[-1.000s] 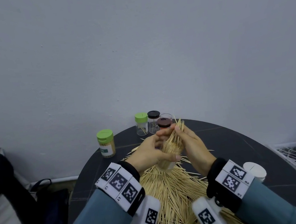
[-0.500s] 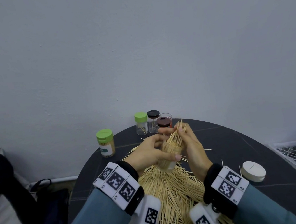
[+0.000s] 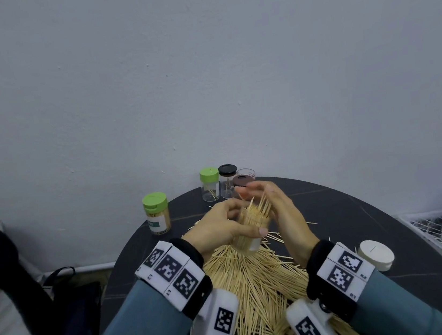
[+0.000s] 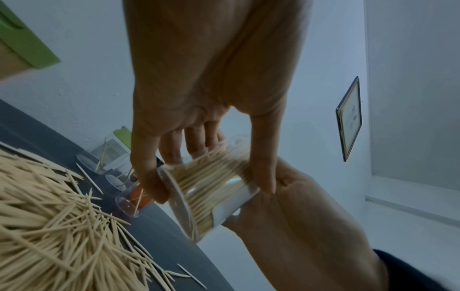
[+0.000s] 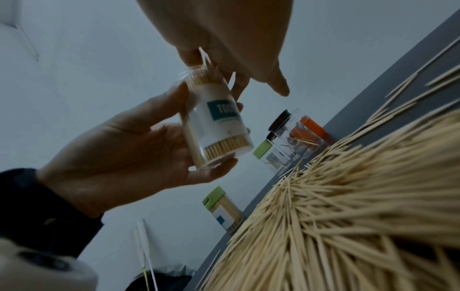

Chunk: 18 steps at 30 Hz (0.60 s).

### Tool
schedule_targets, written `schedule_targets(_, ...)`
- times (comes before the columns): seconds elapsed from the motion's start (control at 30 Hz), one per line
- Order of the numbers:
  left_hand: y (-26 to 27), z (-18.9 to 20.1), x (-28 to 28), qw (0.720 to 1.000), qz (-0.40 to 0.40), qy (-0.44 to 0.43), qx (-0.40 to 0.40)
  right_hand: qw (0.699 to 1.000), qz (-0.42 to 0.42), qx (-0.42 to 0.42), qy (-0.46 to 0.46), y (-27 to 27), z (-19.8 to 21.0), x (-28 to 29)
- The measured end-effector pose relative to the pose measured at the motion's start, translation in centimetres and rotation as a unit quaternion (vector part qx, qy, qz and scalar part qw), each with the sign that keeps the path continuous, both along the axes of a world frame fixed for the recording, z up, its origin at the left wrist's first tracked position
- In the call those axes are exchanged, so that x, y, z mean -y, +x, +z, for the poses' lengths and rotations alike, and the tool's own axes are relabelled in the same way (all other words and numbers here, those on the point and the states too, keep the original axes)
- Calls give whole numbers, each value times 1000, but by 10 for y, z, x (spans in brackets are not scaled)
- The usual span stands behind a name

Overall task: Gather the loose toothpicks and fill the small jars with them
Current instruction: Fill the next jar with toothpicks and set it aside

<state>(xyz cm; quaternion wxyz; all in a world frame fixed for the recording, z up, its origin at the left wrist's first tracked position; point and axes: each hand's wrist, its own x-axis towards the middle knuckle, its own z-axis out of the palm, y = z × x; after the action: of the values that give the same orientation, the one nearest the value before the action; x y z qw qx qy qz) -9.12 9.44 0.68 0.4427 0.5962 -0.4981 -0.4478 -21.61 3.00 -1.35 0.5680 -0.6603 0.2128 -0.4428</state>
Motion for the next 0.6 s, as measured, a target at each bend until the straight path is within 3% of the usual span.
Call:
schedule_targets(0.33, 1, 3, -2, 1000, -4, -3, 10, 990, 48, -127, 40, 0, -1, 3)
schedule_targets(0.6, 2, 4, -4, 1000, 2, 0, 16, 985, 25, -164, 39, -3, 7, 6)
